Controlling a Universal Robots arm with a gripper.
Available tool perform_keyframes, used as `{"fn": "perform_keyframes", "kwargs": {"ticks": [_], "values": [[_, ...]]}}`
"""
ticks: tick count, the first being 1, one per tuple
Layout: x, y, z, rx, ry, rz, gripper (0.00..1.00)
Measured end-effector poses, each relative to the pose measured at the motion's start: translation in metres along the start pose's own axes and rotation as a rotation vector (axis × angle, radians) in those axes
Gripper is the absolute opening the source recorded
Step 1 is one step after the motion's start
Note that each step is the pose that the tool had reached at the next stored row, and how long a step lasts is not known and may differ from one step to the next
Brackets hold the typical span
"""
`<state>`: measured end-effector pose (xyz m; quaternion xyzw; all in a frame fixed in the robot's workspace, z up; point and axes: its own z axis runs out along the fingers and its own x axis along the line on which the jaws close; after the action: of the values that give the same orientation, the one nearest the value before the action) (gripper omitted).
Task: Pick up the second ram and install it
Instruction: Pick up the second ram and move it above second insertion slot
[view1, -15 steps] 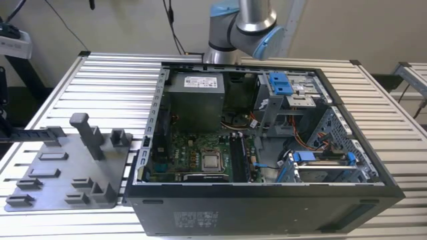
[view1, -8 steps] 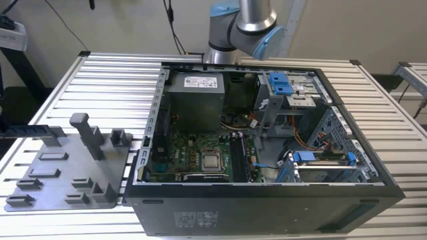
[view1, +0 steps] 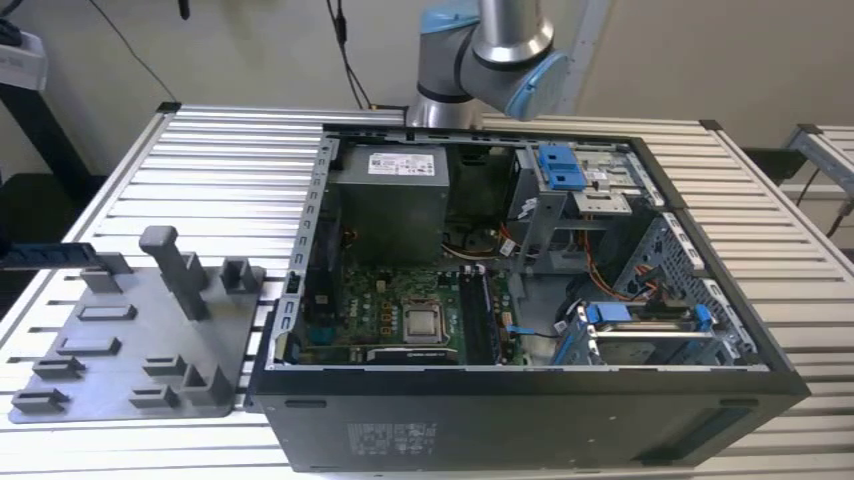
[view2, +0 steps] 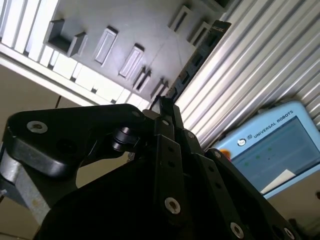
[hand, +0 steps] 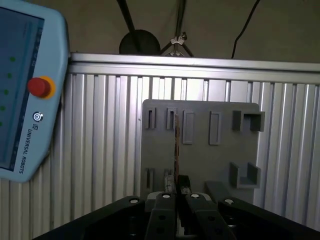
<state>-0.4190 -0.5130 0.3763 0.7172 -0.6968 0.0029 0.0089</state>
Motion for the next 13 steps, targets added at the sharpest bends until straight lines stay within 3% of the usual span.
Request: {"fn": "perform_keyframes", "kwargs": {"ticks": [13], "values": [[0.0002, 0.0001, -0.0093, 0.0, 0.0, 0.001, 0.14]]}}
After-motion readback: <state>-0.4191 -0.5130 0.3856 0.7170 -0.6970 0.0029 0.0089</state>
